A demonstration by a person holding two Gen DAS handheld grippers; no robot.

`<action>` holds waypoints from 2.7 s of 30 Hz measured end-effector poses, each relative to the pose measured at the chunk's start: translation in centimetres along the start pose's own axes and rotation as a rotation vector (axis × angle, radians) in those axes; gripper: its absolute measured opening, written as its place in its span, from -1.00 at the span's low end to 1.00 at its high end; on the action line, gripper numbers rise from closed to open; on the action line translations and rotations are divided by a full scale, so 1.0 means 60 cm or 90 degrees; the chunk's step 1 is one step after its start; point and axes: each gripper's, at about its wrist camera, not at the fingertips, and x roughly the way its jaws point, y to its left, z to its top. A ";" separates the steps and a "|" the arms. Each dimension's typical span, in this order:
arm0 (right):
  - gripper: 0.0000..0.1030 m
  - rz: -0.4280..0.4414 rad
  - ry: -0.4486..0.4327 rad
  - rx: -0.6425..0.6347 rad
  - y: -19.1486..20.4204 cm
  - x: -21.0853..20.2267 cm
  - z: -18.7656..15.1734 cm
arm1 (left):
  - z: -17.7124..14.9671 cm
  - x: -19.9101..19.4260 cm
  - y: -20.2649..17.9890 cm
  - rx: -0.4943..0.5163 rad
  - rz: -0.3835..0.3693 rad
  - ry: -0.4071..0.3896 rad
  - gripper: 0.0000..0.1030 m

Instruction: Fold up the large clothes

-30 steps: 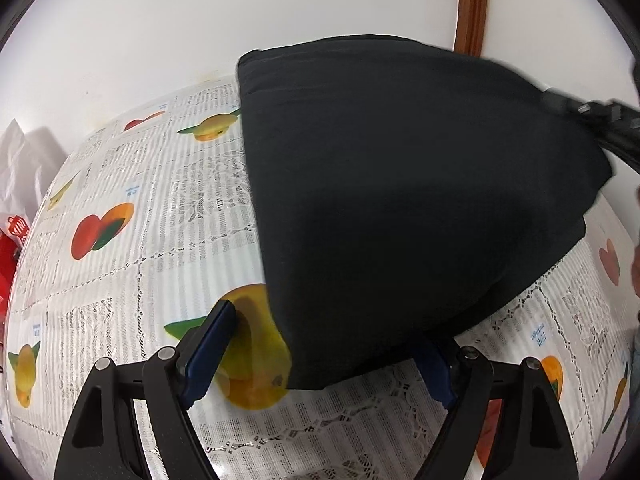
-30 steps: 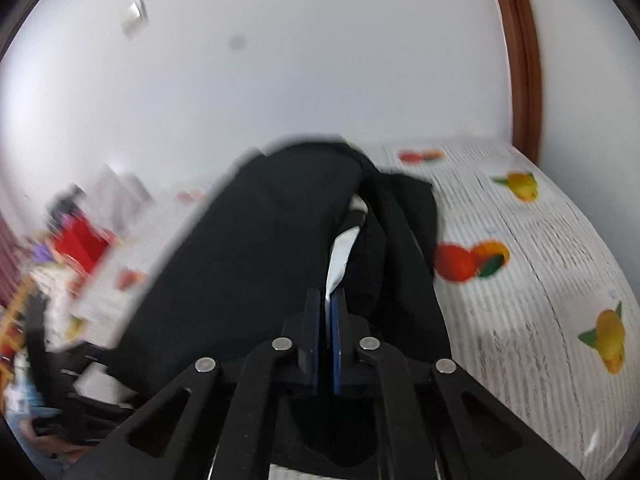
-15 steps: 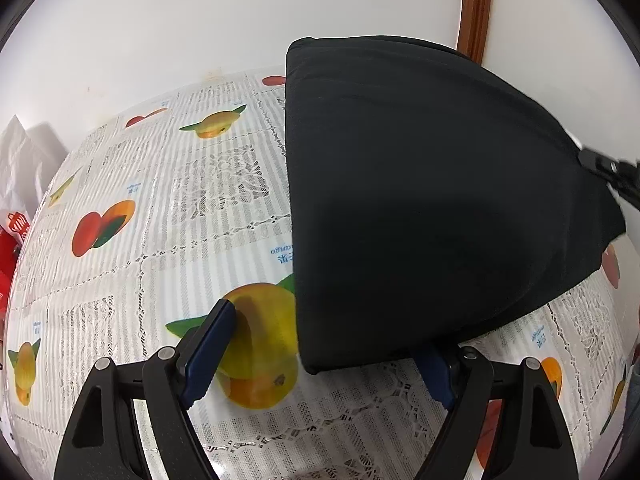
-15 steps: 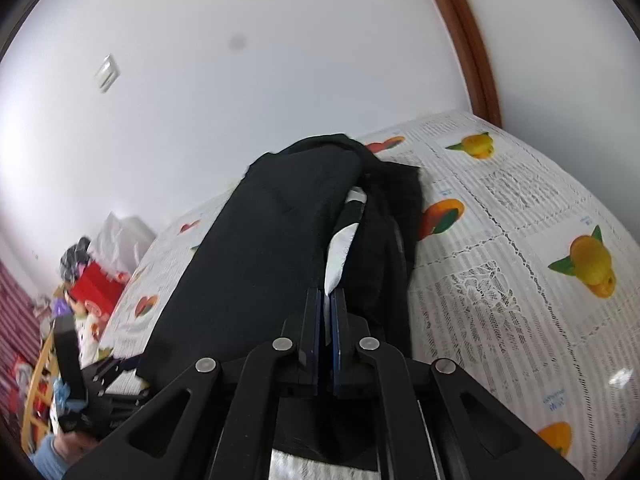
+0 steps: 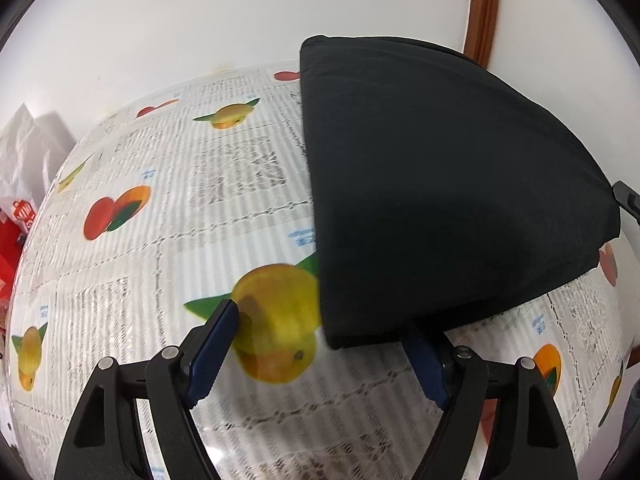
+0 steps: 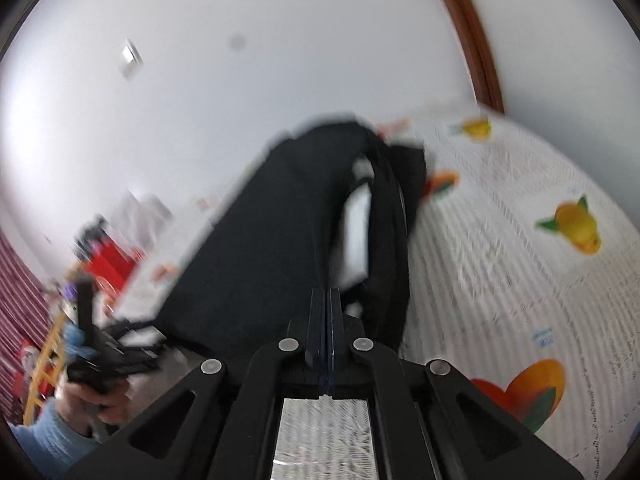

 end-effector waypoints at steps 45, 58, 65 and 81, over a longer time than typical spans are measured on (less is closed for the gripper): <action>-0.87 -0.071 0.169 -0.155 0.073 0.231 0.040 | 0.020 -0.017 0.111 -0.092 -0.009 0.008 -0.84; -0.24 -0.043 0.098 -0.201 0.129 0.125 0.056 | 0.010 -0.058 0.119 -0.104 0.007 0.005 -0.32; -0.31 -0.018 0.093 -0.125 0.127 0.176 0.082 | 0.004 -0.095 0.114 -0.097 0.015 -0.024 -0.22; -0.89 -0.126 0.088 -0.157 0.174 0.096 0.037 | 0.000 -0.182 0.088 -0.100 0.024 -0.087 0.16</action>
